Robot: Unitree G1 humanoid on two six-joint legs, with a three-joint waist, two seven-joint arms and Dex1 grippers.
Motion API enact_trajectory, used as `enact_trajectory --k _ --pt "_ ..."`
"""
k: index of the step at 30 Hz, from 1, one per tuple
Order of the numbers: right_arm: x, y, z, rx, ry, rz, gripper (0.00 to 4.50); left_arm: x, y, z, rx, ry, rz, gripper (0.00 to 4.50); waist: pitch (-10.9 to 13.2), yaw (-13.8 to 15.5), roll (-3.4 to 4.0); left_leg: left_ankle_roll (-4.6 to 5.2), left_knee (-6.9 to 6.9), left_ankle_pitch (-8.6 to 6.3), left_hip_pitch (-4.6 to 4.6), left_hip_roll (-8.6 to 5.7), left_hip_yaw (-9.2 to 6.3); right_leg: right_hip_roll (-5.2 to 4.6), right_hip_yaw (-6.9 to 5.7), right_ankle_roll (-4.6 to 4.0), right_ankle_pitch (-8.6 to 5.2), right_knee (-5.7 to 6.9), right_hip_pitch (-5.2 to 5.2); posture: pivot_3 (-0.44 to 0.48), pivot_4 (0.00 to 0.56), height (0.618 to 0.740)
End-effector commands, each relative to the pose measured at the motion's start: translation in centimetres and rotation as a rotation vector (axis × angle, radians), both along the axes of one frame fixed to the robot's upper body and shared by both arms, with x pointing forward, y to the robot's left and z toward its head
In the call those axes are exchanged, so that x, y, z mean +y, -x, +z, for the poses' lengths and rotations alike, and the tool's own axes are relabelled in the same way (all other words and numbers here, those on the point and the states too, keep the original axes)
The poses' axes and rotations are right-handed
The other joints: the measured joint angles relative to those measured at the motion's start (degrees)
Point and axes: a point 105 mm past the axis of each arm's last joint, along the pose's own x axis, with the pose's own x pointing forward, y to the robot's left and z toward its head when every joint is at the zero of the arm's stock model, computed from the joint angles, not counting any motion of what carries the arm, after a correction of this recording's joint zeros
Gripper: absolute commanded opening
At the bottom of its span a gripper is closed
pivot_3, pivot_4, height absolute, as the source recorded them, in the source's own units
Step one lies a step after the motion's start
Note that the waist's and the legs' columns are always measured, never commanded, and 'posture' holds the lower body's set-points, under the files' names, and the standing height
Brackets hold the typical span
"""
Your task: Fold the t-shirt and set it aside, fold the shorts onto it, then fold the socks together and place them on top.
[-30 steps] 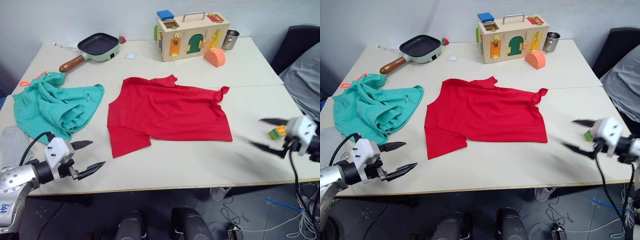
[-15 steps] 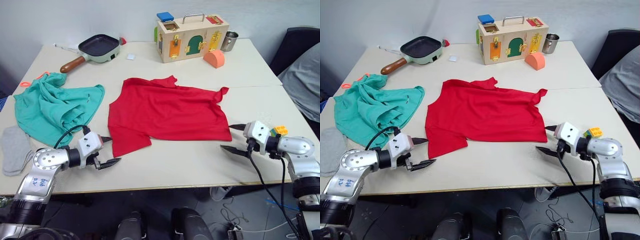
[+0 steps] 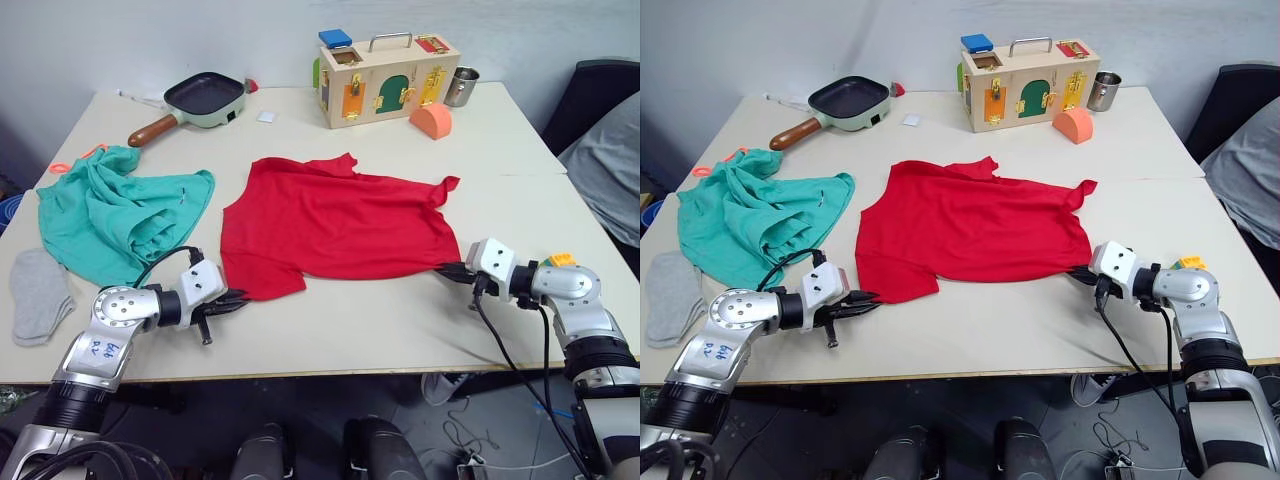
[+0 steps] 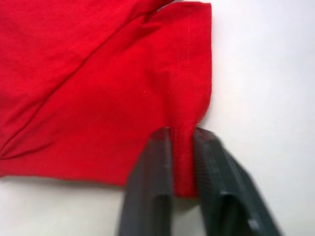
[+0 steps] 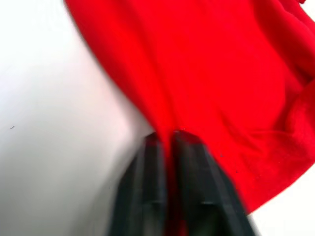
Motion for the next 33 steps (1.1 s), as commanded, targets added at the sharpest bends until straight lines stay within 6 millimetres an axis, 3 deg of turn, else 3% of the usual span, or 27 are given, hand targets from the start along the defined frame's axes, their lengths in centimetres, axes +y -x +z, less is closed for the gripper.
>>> enact_trajectory --k 1,4,6,8,14,23,33 --pt "-0.5 0.1 -0.8 0.032 0.017 -0.02 0.0 0.8 0.2 -1.7 0.061 -0.04 0.045 0.03 0.0 0.0 0.0 0.0 0.0 0.0 -0.01 0.0 0.0 0.0 0.0 0.0 0.0 0.03 -0.02 0.0 0.15 0.74" --pt "-0.5 0.1 -0.8 0.032 0.017 -0.02 0.0 0.8 0.2 -1.7 0.061 -0.04 0.045 0.03 0.0 0.0 0.0 -0.01 0.0 0.0 -0.02 0.0 0.0 0.0 0.0 0.0 0.0 0.05 -0.05 0.0 0.15 0.74" --pt "-2.6 4.1 -0.5 0.114 0.002 0.082 0.0 0.8 5.4 -0.4 0.134 0.057 -0.132 0.03 0.0 -0.1 -0.01 -0.01 0.0 0.0 -0.05 0.0 0.0 0.0 0.0 0.0 0.0 0.05 -0.08 0.0 0.15 0.74" --pt "-3.4 6.3 0.0 0.16 -0.002 0.149 0.0 0.5 8.1 0.7 0.173 0.098 -0.228 0.03 0.0 -0.1 0.0 -0.12 -0.2 -0.15 -0.2 0.04 -0.02 0.02 0.0 -0.12 -0.1 -0.01 -0.23 0.0 0.15 0.74" --pt "-3.8 7.9 0.7 0.157 -0.038 0.154 0.0 0.3 9.4 2.5 0.143 0.163 -0.23 0.03 0.1 0.0 -0.07 0.09 -0.04 -0.45 -0.31 0.03 -0.12 0.04 -0.04 0.01 -0.31 -0.26 -0.12 0.0 0.15 0.74" --pt "-3.8 9.6 -0.2 0.205 -0.014 0.177 0.0 1.2 11.3 1.5 0.189 0.129 -0.204 0.03 0.1 0.0 0.01 0.32 -0.13 -0.5 -0.25 0.06 -0.06 0.05 -0.03 0.06 -0.25 -0.26 -0.19 0.0 0.15 0.74" --pt "-3.8 9.4 0.4 0.2 -0.006 0.182 0.0 1.3 11.3 2.4 0.169 0.17 -0.179 0.03 0.2 -0.1 0.04 0.31 -0.15 -0.52 -0.27 0.06 -0.06 0.04 -0.03 0.06 -0.25 -0.29 -0.19 0.0 0.15 0.74"
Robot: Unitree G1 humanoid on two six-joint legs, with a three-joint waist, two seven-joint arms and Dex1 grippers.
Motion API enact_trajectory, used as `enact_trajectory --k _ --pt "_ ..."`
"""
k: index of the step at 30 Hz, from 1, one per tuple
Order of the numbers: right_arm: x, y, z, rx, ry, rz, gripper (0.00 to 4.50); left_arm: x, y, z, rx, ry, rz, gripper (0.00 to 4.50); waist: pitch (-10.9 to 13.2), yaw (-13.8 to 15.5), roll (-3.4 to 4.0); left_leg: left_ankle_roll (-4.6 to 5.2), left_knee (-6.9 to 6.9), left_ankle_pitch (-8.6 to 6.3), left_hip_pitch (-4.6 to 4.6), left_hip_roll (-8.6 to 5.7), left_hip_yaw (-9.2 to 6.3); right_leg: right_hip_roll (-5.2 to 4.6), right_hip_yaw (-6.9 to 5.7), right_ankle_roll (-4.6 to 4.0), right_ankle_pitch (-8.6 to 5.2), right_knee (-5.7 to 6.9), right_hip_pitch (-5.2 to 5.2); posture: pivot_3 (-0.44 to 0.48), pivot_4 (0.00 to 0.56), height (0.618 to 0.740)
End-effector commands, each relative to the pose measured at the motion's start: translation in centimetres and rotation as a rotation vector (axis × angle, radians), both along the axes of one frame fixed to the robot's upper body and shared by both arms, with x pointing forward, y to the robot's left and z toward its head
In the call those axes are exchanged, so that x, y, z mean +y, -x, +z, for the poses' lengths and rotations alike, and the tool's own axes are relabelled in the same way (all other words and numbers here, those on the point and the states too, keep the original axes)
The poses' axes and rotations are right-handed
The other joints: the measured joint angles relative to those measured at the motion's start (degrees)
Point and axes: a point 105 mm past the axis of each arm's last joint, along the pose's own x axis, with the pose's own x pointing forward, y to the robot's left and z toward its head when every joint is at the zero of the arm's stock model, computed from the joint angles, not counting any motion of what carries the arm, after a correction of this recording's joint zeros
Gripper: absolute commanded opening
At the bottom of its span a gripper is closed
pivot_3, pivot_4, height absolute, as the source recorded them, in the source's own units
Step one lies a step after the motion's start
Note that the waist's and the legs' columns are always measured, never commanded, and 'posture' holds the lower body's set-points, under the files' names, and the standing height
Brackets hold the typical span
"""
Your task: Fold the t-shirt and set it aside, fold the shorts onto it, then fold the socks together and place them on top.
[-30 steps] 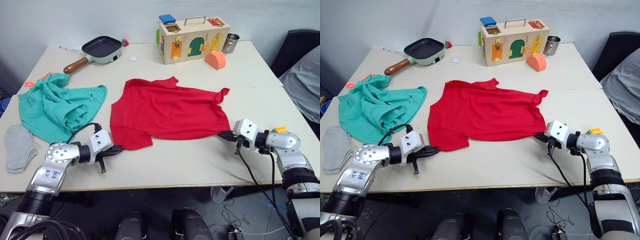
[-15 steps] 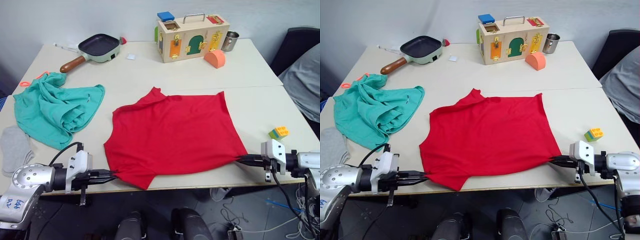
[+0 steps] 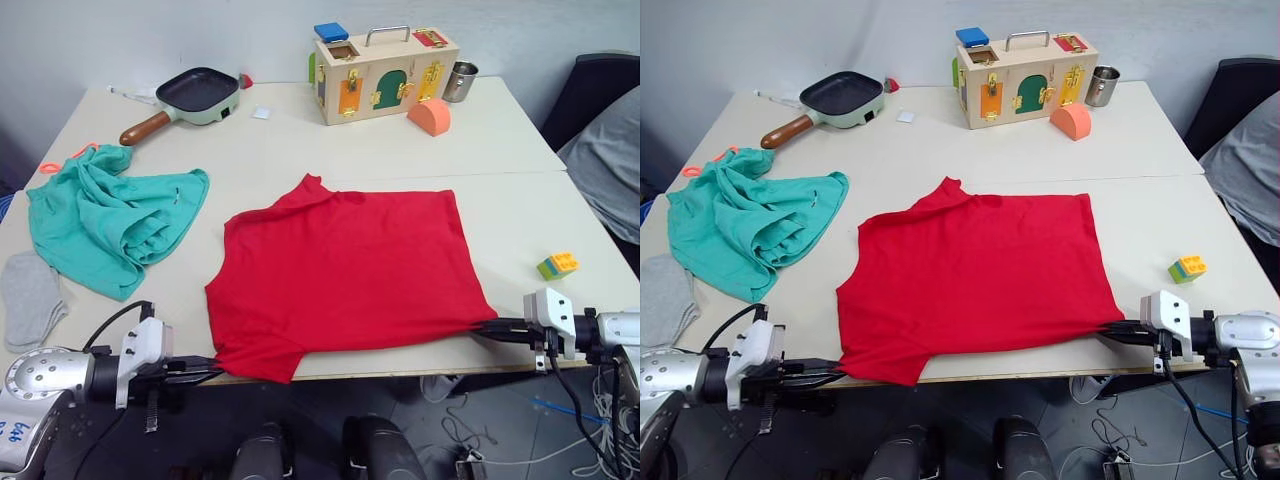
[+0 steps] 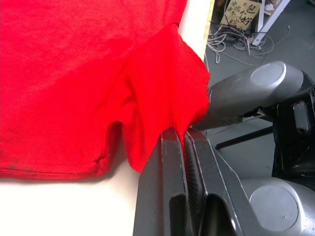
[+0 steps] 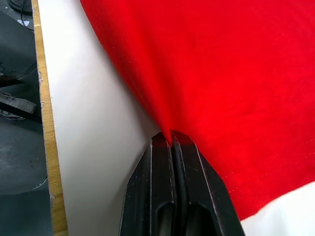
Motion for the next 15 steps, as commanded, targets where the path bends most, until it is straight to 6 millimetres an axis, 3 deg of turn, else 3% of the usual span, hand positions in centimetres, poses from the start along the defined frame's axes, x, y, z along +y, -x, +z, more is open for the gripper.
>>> enact_trajectory --k 1,8,15 --pt "-0.5 0.2 1.3 -0.03 0.012 0.005 0.0 -0.2 0.2 1.2 -0.036 0.036 0.005 0.03 0.0 0.0 0.0 0.0 -0.01 0.0 0.0 0.0 0.0 0.0 0.0 0.0 0.0 0.0 0.0 0.0 0.15 0.74" --pt "-0.1 2.4 1.1 0.106 0.013 0.044 0.0 0.3 1.7 1.7 0.041 0.035 -0.008 0.03 0.0 0.1 0.02 0.02 0.0 -0.02 0.0 0.0 0.0 0.0 0.0 0.0 0.0 -0.03 0.02 0.0 0.15 0.74" --pt "-0.1 3.4 1.0 0.176 0.021 0.03 0.0 0.3 2.5 1.6 0.112 0.05 -0.019 0.03 0.0 0.1 0.02 0.01 -0.04 -0.04 -0.01 0.0 -0.01 0.0 0.0 -0.04 -0.02 -0.07 0.0 0.0 0.15 0.74"
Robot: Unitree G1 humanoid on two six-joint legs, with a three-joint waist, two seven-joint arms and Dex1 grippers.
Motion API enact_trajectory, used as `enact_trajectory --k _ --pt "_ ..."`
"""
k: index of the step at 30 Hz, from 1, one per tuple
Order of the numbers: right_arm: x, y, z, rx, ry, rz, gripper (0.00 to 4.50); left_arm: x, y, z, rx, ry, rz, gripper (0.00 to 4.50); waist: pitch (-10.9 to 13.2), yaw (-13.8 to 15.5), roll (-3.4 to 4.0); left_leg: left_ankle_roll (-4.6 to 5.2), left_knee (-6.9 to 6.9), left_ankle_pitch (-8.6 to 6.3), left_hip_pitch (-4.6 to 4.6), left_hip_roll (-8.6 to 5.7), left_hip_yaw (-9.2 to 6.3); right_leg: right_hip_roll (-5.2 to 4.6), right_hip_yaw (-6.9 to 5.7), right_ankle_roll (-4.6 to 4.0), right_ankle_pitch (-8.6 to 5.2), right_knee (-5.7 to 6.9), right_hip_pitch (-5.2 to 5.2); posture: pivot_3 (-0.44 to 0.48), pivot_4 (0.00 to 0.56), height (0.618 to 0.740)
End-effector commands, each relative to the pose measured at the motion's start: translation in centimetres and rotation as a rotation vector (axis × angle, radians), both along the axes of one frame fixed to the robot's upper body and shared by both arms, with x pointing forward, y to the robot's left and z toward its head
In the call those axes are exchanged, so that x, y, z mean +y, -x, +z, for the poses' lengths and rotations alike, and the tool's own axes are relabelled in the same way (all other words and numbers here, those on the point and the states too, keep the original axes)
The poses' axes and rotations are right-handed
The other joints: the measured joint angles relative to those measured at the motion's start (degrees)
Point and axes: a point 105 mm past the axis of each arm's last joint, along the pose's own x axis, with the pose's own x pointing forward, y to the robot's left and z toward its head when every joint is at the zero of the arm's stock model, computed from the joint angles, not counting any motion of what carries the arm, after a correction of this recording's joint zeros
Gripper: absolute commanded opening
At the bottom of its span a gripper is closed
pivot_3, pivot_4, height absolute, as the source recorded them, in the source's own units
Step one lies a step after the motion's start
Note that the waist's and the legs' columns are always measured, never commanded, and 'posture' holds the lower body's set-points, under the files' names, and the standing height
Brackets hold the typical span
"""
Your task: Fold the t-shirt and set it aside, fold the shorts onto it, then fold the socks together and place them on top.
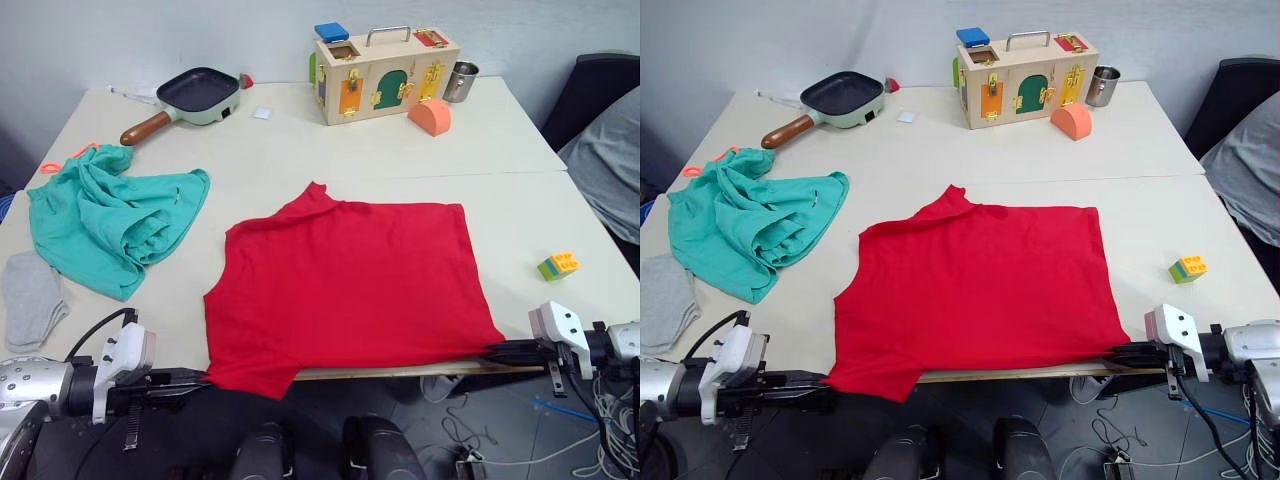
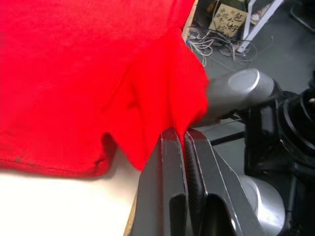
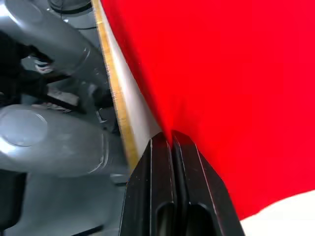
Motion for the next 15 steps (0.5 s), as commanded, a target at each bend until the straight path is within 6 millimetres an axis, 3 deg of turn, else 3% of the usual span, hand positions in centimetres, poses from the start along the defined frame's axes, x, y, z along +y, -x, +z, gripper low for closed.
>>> enact_trajectory --k 1,4,7,9,10,12,14,15 --pt "-0.3 0.0 1.3 -0.017 0.001 -0.009 0.0 -0.4 0.4 0.6 0.007 0.02 -0.019 0.03 0.0 0.0 0.0 -0.01 0.0 -0.01 0.0 0.0 0.0 0.0 0.0 0.0 0.0 0.0 -0.01 0.0 0.15 0.74" --pt "0.1 -1.0 2.4 -0.055 -0.043 -0.041 0.0 -0.6 -1.3 1.4 -0.02 0.059 0.031 0.03 0.0 0.0 0.0 -0.01 0.0 -0.01 0.0 0.0 0.0 0.0 0.0 -0.01 -0.01 -0.01 -0.01 0.0 0.15 0.74" --pt "0.7 -4.0 5.1 -0.173 -0.105 -0.085 0.0 -0.4 -5.8 3.6 -0.167 0.073 0.109 0.03 0.1 0.1 0.04 0.06 0.11 0.1 -0.03 -0.01 0.0 0.0 0.0 -0.1 0.06 0.05 0.0 0.0 0.15 0.74" --pt "1.2 -6.4 7.8 -0.307 -0.149 -0.101 0.0 0.3 -10.0 6.3 -0.323 0.076 0.201 0.03 0.1 0.1 0.05 -0.13 0.1 0.15 -0.08 0.0 0.0 0.0 -0.01 -0.19 0.23 0.02 -0.04 0.0 0.15 0.74" --pt "1.5 -8.9 11.1 -0.463 -0.186 -0.143 0.0 1.0 -13.5 9.5 -0.466 0.083 0.292 0.03 0.2 0.2 0.03 -0.13 0.08 0.17 0.0 -0.02 0.0 0.01 -0.01 -0.17 0.25 0.05 0.02 0.0 0.15 0.74" --pt "2.3 -12.1 16.7 -0.694 -0.248 -0.208 0.0 2.0 -17.9 15.4 -0.674 0.12 0.421 0.03 0.7 0.1 -0.05 -0.19 0.32 0.33 -0.11 -0.02 0.0 0.09 -0.07 -0.25 0.39 0.18 -0.04 0.0 0.15 0.74" --pt "2.7 -14.4 23.3 -0.923 -0.316 -0.314 0.0 2.9 -20.5 22.3 -0.883 0.197 0.548 0.03 0.8 -0.1 -0.08 -0.3 0.46 1.17 -1.12 -0.02 -0.03 0.13 -0.12 -0.2 0.91 0.26 -1.02 0.0 0.15 0.74" --pt "2.7 -14.9 27.1 -1.056 -0.359 -0.378 0.0 3.4 -20.9 26.4 -1.01 0.254 0.61 0.03 0.8 -0.3 -0.11 -0.31 0.71 1.25 -1.48 -0.02 0.08 0.13 -0.11 -0.19 0.93 0.51 -1.4 0.0 0.15 0.74"
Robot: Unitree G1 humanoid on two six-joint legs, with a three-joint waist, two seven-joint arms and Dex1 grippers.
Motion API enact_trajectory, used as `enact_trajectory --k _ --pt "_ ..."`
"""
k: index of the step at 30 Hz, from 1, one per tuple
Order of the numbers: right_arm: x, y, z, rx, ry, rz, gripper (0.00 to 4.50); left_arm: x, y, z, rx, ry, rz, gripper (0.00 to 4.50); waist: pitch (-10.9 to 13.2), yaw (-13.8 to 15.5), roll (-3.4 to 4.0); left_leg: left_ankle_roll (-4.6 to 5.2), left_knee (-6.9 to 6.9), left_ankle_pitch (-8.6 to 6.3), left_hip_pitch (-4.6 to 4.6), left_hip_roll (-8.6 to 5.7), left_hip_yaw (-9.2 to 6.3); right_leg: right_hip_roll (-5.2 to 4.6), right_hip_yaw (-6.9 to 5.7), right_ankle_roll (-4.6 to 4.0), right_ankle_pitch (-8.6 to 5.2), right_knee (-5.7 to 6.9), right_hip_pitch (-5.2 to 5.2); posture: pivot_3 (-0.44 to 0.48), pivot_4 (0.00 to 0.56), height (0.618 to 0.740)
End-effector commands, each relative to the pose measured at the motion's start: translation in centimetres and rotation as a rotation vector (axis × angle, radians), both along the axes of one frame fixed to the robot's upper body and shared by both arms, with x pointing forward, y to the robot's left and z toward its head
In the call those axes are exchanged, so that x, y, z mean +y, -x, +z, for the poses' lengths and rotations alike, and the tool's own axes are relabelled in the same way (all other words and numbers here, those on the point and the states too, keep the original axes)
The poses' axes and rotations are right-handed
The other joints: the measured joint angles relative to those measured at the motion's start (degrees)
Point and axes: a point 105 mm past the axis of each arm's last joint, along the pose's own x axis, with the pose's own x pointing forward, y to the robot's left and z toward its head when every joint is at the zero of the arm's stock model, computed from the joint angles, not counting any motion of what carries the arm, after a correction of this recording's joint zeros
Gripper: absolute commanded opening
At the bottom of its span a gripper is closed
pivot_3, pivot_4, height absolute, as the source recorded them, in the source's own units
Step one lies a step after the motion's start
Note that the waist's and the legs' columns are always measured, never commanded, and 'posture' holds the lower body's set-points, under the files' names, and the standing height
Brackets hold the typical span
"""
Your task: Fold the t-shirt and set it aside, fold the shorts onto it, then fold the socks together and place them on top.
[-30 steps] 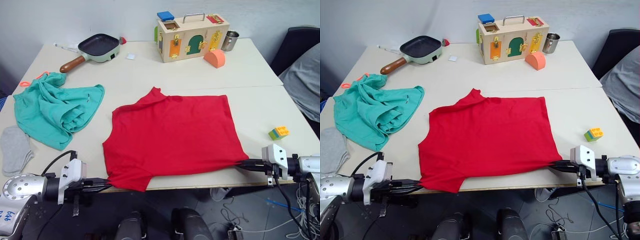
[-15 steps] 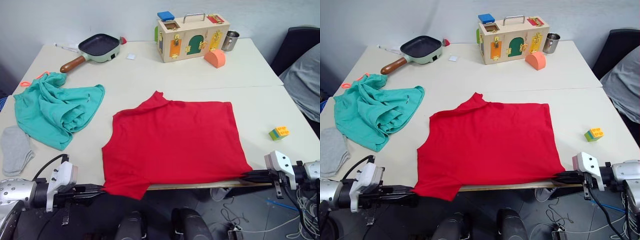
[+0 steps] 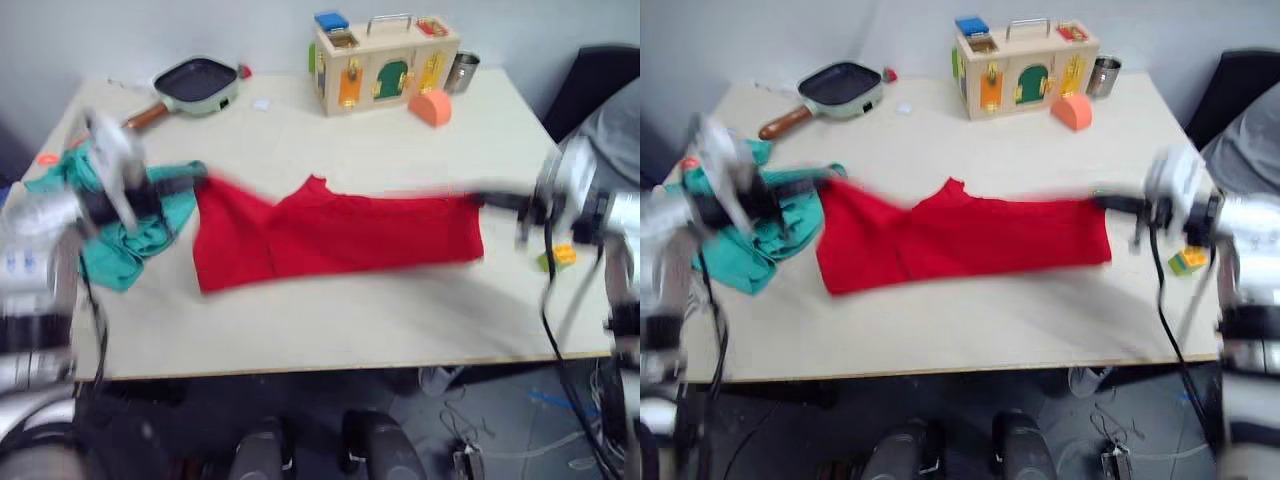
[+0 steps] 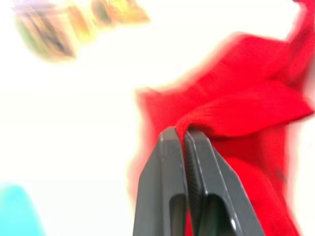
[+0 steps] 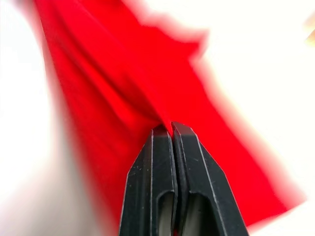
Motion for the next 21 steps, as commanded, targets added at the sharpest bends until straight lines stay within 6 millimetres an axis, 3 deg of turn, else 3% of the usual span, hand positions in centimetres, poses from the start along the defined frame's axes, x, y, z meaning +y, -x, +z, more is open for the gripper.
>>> enact_trajectory --k 1,2,5,7,9,12,15,21 --pt "-1.7 -1.3 11.3 -0.391 -0.162 -0.239 0.0 3.0 -1.0 11.4 -0.383 0.129 0.224 0.03 0.0 -0.2 -0.08 -0.01 0.13 0.02 -0.44 0.01 0.1 -0.02 0.04 0.0 0.0 0.18 -0.47 0.0 0.15 0.74" --pt "-1.7 -0.9 13.9 -0.48 -0.219 -0.266 0.0 3.3 -0.1 14.9 -0.512 0.185 0.249 0.03 0.1 -0.2 -0.09 -0.03 0.11 0.02 -0.65 0.0 0.21 -0.02 0.08 0.0 0.0 0.45 -0.78 0.0 0.15 0.74" --pt "-1.7 0.3 17.8 -0.644 -0.257 -0.293 0.0 3.4 2.9 20.5 -0.742 0.265 0.232 0.03 0.0 -0.2 -0.11 -0.03 -0.06 -0.24 -0.89 0.02 0.43 -0.05 -0.26 -0.02 -0.03 0.4 -1.29 0.0 0.15 0.74" --pt "-1.6 1.1 18.6 -0.699 -0.249 -0.273 0.0 3.0 4.5 21.8 -0.822 0.246 0.172 0.03 0.0 -0.2 -0.1 0.1 -0.1 -0.51 -0.89 0.05 0.51 -0.09 -0.75 -0.02 -0.03 0.41 -1.37 0.0 0.15 0.74" --pt "-1.5 1.2 17.6 -0.682 -0.244 -0.222 0.0 2.7 5.0 21.0 -0.832 0.187 0.107 0.03 0.0 -0.2 -0.1 0.45 -0.04 -0.81 -0.9 0.01 0.74 -0.13 -1.16 0.01 -0.04 0.45 -1.42 0.0 0.15 0.74" --pt "-1.4 0.3 12.6 -0.535 -0.178 -0.143 0.0 3.0 3.9 16.1 -0.705 0.064 0.027 0.03 0.0 -0.2 -0.09 0.77 0.13 -1.0 -0.92 -0.14 1.06 -0.13 -1.33 0.07 -0.07 0.45 -1.45 0.0 0.15 0.74" --pt "-1.0 0.1 5.2 -0.35 -0.049 -0.08 0.0 2.9 3.6 7.8 -0.483 -0.05 -0.054 0.03 0.1 -0.4 -0.05 0.93 0.24 -1.1 -0.7 -0.27 1.19 -0.29 -1.15 0.16 -0.05 0.3 -1.1 0.0 0.15 0.74" --pt "-1.6 3.1 -7.0 -0.027 0.155 -0.028 0.0 0.8 8.5 -5.7 -0.027 -0.21 -0.187 0.03 0.4 -0.2 -0.12 0.99 1.31 -1.13 -0.9 0.11 1.03 -0.51 -0.79 0.52 0.06 0.36 -0.72 0.0 0.15 0.74"
